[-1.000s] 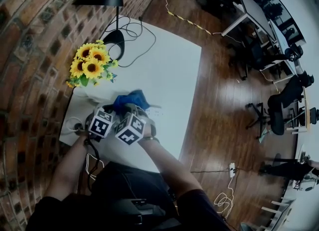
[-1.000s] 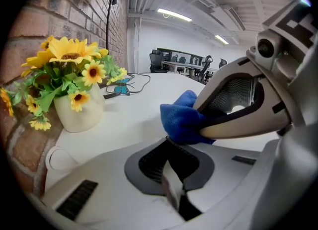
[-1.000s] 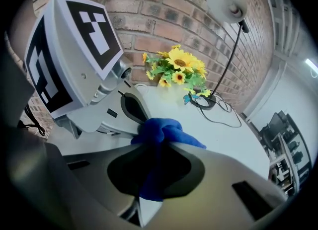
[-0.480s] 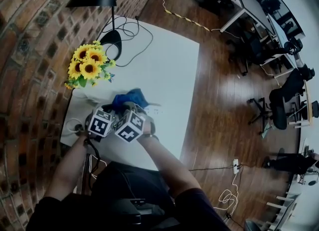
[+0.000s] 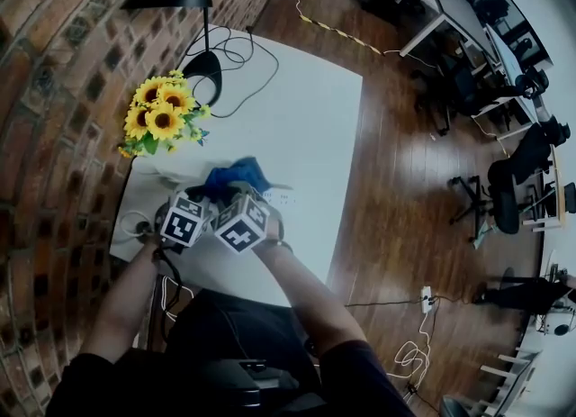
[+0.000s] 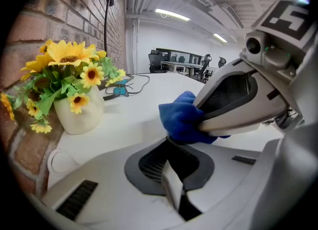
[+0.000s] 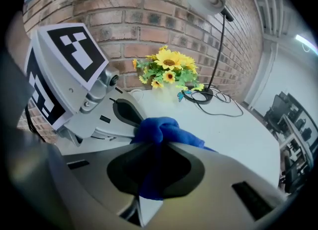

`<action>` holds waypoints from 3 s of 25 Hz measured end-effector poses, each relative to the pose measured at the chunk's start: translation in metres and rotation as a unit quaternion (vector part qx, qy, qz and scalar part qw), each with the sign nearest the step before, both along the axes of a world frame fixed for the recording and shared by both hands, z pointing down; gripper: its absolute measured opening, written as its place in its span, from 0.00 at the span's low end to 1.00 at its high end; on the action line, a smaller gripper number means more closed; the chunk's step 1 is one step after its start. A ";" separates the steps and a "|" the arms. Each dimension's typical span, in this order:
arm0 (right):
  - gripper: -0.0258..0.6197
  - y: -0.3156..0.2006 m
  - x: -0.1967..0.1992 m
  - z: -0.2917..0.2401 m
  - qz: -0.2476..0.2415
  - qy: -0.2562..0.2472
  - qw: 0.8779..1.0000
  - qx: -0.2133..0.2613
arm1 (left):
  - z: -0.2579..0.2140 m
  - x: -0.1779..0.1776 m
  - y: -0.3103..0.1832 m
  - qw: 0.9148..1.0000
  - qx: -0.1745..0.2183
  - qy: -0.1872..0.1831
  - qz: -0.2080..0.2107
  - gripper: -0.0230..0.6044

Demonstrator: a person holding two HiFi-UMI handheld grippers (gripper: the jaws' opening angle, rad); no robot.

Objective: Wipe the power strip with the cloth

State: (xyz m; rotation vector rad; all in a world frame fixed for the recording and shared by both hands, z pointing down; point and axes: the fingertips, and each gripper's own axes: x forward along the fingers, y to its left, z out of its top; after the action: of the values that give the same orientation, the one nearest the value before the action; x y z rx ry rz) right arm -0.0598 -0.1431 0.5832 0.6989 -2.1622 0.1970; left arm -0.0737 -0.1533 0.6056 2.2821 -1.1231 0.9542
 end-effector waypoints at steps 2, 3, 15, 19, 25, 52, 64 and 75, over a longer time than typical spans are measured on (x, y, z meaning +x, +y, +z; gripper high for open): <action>0.11 -0.001 0.000 -0.001 0.003 -0.003 1.000 -0.005 | 0.000 0.000 -0.001 1.000 0.000 -0.002 0.001 0.07; 0.11 0.000 -0.001 -0.002 0.002 -0.004 1.000 -0.007 | 0.000 0.000 -0.002 1.000 0.000 -0.003 0.002 0.07; 0.11 0.001 0.029 -0.004 0.024 -0.006 1.000 -0.005 | -0.001 -0.001 -0.001 1.000 0.002 -0.011 -0.006 0.07; 0.12 0.003 0.040 -0.003 0.023 -0.006 1.000 -0.002 | 0.001 0.000 0.000 1.000 0.000 -0.020 -0.011 0.07; 0.12 0.003 0.050 -0.003 0.020 -0.019 1.000 0.003 | 0.003 0.000 -0.002 0.999 0.001 -0.047 -0.022 0.07; 0.12 0.010 0.161 -0.002 0.070 -0.057 0.996 0.000 | 0.007 -0.003 -0.005 0.990 -0.002 -0.121 -0.071 0.06; 0.12 0.013 0.185 -0.001 0.104 -0.056 0.993 0.010 | 0.007 -0.006 -0.004 0.989 0.007 -0.128 -0.075 0.06; 0.12 0.030 0.239 0.023 0.168 -0.031 0.985 -0.039 | 0.010 -0.005 -0.008 0.987 0.022 -0.150 -0.058 0.06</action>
State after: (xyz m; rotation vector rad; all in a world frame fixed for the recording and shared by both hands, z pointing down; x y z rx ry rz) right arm 0.1788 -0.1131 0.6066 1.0210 -2.0693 0.4831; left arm -0.0792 -0.1613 0.6158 2.1266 -1.3940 1.2669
